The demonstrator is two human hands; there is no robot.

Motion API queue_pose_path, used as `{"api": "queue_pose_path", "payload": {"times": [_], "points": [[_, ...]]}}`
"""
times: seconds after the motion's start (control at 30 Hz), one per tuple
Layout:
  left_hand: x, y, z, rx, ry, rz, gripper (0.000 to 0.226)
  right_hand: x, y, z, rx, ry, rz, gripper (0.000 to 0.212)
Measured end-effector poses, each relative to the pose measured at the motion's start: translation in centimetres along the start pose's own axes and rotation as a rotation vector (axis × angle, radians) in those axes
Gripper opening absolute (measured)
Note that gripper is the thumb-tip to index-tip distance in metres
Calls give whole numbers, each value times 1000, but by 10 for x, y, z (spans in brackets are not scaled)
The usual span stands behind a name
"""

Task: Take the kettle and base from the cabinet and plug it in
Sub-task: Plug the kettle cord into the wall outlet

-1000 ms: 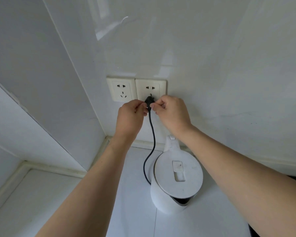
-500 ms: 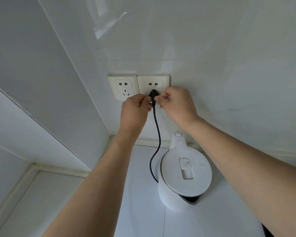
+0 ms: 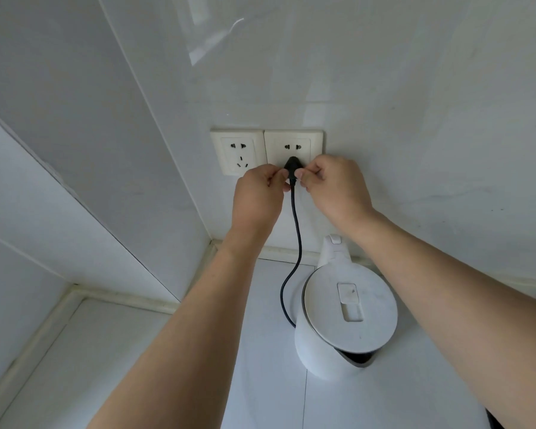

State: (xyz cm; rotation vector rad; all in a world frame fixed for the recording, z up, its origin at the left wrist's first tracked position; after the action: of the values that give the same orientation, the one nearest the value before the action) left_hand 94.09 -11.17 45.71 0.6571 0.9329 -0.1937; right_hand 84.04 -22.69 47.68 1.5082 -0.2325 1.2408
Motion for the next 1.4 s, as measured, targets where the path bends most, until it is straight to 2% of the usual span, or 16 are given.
{"api": "queue_pose_path", "payload": {"times": [0.13,0.4,0.53,0.67,0.87,1.07,1.4], "points": [[6,-1,-1,-20,1,9,24,2,2,1,-40,32,-45,26],[15,-4,4,-29,-9,15,24,-7,-6,4,-26,9,39,23],[3,-1,4,25,15,126,27,-5,-6,1,47,-31,-25,25],[-13,3,-13,121,24,245,35,2,20,-19,30,-47,-125,31],[-29,11,-54,184,-28,398,46,-13,47,-81,142,-51,-295,42],[-64,5,-91,231,-55,411,47,-32,92,-123,165,-128,-356,49],[-131,-56,-141,347,-111,465,54,-84,168,-177,216,-189,-406,60]]}}
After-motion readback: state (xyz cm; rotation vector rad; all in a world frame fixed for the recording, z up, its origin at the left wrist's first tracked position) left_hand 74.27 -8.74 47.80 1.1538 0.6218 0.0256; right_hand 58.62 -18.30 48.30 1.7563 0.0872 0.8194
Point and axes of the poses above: each hand's wrist, its own z-axis towards the middle knuckle, its own y-axis out of the back of the hand, x = y × z, the point moved 9 cm from there along z, towards the middle knuckle, and after that the axes turned 15 degrees about -y, right-handed, at the moved point
